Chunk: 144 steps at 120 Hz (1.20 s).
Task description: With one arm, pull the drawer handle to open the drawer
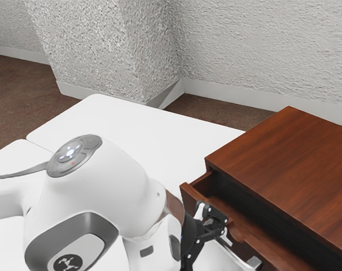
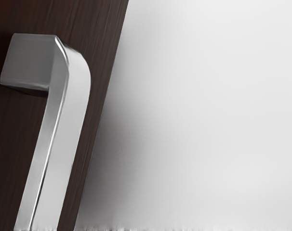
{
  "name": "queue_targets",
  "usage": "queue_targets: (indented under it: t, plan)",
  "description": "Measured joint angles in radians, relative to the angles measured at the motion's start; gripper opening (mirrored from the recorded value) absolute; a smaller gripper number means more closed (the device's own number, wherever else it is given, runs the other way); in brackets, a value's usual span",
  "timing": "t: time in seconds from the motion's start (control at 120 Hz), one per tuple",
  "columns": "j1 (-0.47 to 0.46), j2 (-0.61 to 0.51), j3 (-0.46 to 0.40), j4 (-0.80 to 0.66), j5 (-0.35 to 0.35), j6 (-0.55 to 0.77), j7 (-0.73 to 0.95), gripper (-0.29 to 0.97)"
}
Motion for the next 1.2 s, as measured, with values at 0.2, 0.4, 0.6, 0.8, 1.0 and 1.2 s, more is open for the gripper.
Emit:
queue_targets:
  t: [0.2,0.4,0.6,0.8,1.0,1.2]
  plan:
    - [0.001,-0.007,-0.022,-0.008,-0.003,0.0,-0.024,0.66]
    - [0.007,-0.037,-0.028,-0.034,0.002,0.0,-0.044,0.64]
    - [0.029,-0.074,-0.051,-0.066,0.002,0.0,-0.06,0.64]
    - [0.059,-0.118,-0.093,-0.102,-0.002,-0.002,-0.079,0.66]
    - [0.062,-0.163,-0.1,-0.141,0.002,-0.007,-0.096,0.68]
    - [0.081,-0.194,-0.119,-0.165,0.001,-0.014,-0.112,0.69]
